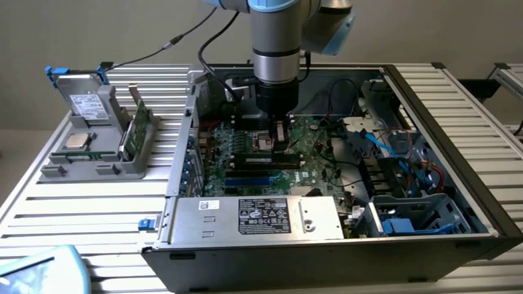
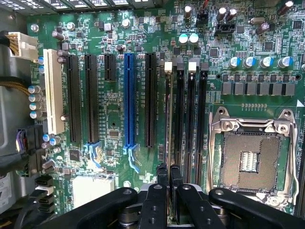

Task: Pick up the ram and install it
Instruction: 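Insert the ram into the slot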

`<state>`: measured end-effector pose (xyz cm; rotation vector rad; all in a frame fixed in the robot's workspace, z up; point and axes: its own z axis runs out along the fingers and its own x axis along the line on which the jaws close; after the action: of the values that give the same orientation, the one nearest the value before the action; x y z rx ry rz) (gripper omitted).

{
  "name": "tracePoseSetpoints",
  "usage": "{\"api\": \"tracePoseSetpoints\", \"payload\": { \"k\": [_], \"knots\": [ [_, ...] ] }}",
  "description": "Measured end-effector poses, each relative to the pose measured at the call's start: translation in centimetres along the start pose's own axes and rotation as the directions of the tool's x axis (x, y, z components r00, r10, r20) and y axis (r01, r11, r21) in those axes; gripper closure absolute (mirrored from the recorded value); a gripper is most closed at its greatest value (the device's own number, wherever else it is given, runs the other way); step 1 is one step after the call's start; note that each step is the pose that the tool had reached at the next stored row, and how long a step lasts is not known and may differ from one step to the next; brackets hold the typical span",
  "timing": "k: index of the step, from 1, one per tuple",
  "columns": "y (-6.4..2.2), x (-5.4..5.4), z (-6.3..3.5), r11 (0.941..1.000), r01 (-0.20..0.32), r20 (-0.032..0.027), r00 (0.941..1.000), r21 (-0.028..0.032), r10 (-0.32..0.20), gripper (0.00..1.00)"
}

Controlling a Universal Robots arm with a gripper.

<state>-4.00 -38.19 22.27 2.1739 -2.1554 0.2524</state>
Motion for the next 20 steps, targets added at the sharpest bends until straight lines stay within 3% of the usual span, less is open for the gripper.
{"api": "tracePoseSetpoints", "payload": {
  "k": [6,20],
  "knots": [
    [0.01,-0.02,0.05,1.0000,0.000,-0.0048,1.0000,-0.0001,0.000,0.87],
    [0.02,-0.09,0.22,1.0000,0.000,-0.0052,1.0000,-0.0001,0.000,0.87]
  ]
}}
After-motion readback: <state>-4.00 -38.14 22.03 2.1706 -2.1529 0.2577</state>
